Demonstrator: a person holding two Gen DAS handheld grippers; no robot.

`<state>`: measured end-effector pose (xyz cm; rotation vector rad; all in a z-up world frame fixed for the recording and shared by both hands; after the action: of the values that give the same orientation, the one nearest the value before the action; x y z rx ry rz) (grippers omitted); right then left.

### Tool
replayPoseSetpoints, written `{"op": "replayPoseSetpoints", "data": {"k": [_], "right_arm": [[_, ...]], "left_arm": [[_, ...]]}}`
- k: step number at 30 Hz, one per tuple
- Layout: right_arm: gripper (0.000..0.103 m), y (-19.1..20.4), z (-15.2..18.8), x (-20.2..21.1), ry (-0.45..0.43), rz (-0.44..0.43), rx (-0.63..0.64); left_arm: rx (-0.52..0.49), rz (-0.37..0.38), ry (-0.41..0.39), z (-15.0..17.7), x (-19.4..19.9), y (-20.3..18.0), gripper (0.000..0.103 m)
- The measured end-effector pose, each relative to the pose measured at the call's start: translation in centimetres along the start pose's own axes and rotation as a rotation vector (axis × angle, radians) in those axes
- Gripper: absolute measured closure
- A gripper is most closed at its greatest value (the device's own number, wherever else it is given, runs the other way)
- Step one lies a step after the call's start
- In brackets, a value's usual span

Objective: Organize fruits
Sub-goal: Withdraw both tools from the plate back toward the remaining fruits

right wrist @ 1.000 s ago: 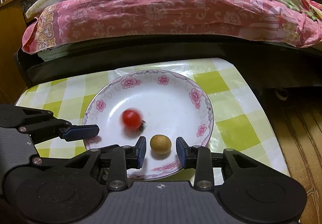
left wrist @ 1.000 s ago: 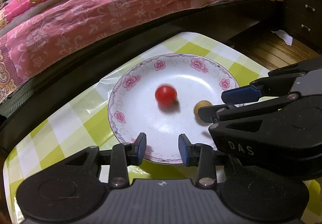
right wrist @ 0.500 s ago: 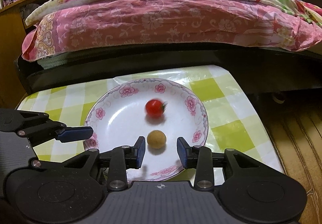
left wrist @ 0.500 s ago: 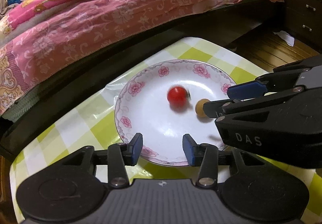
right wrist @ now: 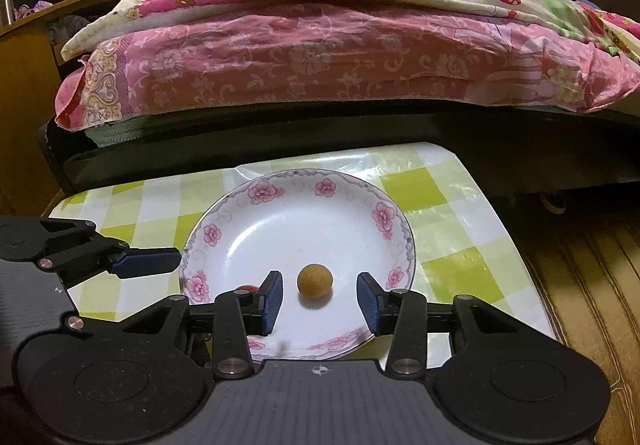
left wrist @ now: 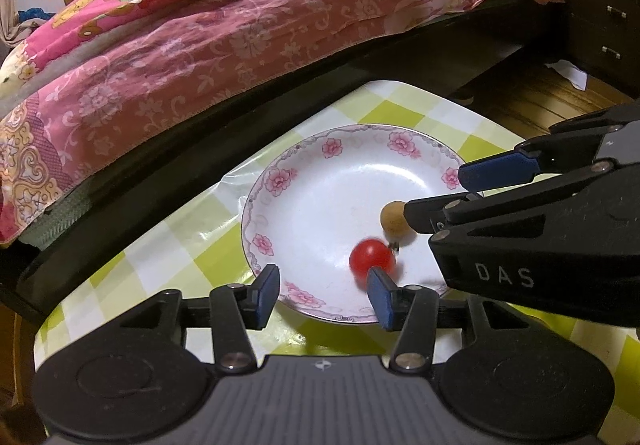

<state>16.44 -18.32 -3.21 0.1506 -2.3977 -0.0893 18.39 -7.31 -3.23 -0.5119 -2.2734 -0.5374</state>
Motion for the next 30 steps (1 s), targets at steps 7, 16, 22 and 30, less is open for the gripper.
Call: {"op": "replayPoseSetpoints", "data": {"k": [7,16,22,30], "right_arm": [[0.065,0.2,0.1,0.3,-0.005,0.000,0.001],[0.064,0.2,0.1,0.6,-0.010,0.001,-0.005],[0.062,0.4,0.3,1.2,-0.011,0.000,0.001],[0.056,0.4,1.1,2.7,-0.021,-0.002,0.003]], "left_arm": [[-0.002,-0.008,-0.002,0.0,0.1,0.0,0.046],[-0.003,-0.010,-0.005,0.1,0.5,0.0,0.046],[-0.002,-0.013,-0.013,0.2,1.3,-0.1,0.045],[-0.001,-0.006,-0.026,0.6,2.8,-0.8,0.042]]}}
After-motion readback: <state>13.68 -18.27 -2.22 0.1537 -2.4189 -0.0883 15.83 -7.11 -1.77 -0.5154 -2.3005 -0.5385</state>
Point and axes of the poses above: each gripper's, at about its wrist camera, not at the fingertips, and x roughly against the way its jaws point, y to its left, z to its underside, the point moved 3 cm from there along -x, roughly the way its jaws point, and after that the axes turned 4 degrees about -x, right-handed, at the moved point
